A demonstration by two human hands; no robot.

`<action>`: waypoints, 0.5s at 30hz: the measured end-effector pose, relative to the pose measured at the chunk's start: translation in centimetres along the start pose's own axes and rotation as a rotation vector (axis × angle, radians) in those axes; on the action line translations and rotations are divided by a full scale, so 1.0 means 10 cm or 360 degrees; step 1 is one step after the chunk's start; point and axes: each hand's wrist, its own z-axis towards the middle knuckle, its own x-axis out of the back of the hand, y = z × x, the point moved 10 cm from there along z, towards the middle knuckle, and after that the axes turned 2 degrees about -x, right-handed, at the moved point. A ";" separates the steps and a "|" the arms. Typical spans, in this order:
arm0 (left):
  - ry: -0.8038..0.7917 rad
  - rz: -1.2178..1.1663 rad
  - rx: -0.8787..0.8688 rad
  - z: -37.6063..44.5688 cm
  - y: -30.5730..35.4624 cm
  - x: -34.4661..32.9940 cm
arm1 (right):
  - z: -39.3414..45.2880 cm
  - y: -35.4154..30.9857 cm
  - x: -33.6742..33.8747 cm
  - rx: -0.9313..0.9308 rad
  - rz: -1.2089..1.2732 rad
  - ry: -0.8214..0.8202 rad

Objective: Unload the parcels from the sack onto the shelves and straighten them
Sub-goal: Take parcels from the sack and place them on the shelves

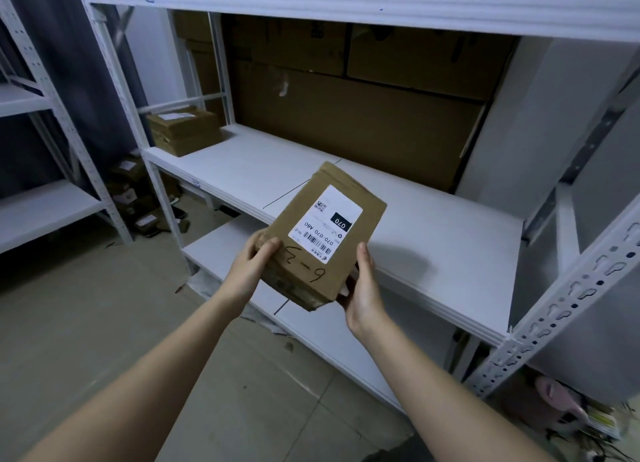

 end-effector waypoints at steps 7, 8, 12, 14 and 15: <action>0.0255 0.0592 -0.0492 -0.13 0.56 0.22 | -0.13 0.35 -0.03 -0.0571 0.0300 0.0072; 0.0274 0.0654 -0.0496 -0.16 0.58 0.24 | -0.15 0.38 -0.04 -0.0605 0.0311 0.0078; 0.0240 0.0684 -0.0255 -0.25 0.46 0.37 | -0.17 0.49 -0.01 -0.0649 0.0293 0.0111; 0.0166 0.0727 -0.0158 -0.29 0.41 0.41 | -0.21 0.59 -0.02 -0.0690 0.0259 0.0102; 0.0145 0.0763 -0.0128 -0.31 0.40 0.44 | -0.23 0.65 -0.04 -0.0711 0.0237 0.0095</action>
